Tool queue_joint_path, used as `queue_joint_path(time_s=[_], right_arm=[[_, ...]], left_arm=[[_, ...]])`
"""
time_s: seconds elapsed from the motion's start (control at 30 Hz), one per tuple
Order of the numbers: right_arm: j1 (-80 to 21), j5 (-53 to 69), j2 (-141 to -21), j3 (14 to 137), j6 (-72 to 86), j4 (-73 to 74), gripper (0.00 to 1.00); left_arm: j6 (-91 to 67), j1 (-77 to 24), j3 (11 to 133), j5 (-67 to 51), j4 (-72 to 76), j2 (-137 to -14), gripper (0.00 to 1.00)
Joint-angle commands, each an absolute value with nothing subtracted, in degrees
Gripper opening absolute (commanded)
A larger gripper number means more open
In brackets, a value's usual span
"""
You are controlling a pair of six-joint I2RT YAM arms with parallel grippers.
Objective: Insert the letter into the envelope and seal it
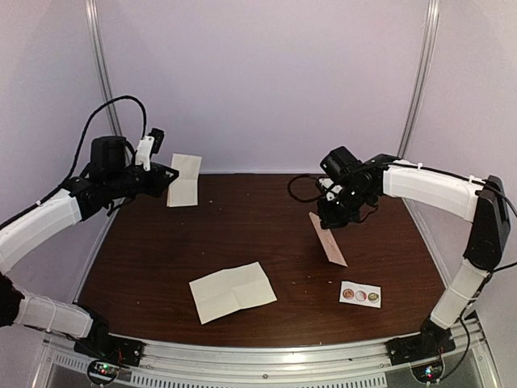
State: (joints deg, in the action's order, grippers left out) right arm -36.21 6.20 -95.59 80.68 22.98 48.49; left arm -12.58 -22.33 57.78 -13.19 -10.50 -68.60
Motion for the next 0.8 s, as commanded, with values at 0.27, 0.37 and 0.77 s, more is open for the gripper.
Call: queue_joint_path(time_s=[0.27, 0.37, 0.77], right_arm=[[-43.5, 16.0, -98.2, 74.3, 40.5, 33.6, 0.0], [-45.3, 16.2, -99.9, 72.7, 44.7, 28.2, 0.0], [-48.2, 20.2, -101.3, 71.9, 50.3, 13.3, 0.44]], left_arm=[[-13.9, -22.1, 58.2, -15.6, -8.2, -69.9, 0.0], [-14.1, -22.1, 58.2, -15.9, -8.1, -70.2, 0.0], [-16.6, -22.1, 57.7, -18.9, -7.2, -71.3, 0.0]])
